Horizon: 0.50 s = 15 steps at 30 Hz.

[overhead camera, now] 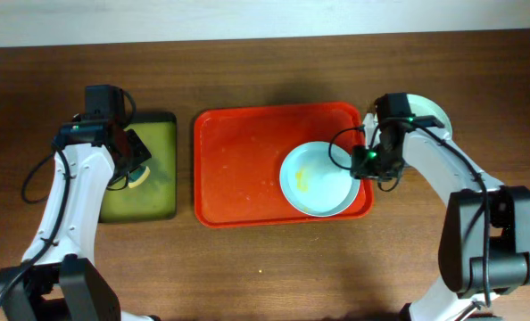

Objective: Clean dirty plates on tray and stack at the side
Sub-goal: 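Drag the light blue plate toward the tray center with the right gripper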

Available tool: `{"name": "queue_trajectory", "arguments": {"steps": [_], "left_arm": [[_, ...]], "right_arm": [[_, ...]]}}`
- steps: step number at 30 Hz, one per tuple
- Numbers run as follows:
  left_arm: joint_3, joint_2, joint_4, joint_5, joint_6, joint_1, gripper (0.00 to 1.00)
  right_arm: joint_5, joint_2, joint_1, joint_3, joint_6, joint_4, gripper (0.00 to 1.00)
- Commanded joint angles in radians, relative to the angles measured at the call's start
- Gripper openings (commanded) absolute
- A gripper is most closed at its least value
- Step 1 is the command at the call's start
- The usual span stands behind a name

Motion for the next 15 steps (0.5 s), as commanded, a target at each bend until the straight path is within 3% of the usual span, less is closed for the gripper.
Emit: {"name": "queue_trajectory", "arguments": {"steps": [1,15], "left_arm": [[-0.003,-0.019,0.002,0.007,-0.005,0.001,0.0],[-0.003,-0.019,0.002,0.008,-0.005,0.001,0.0]], "right_arm": [[0.009,0.005,-0.047,0.015,-0.026,-0.008,0.35],[-0.011,0.056,0.011,-0.023,-0.017,0.018,0.32]]}}
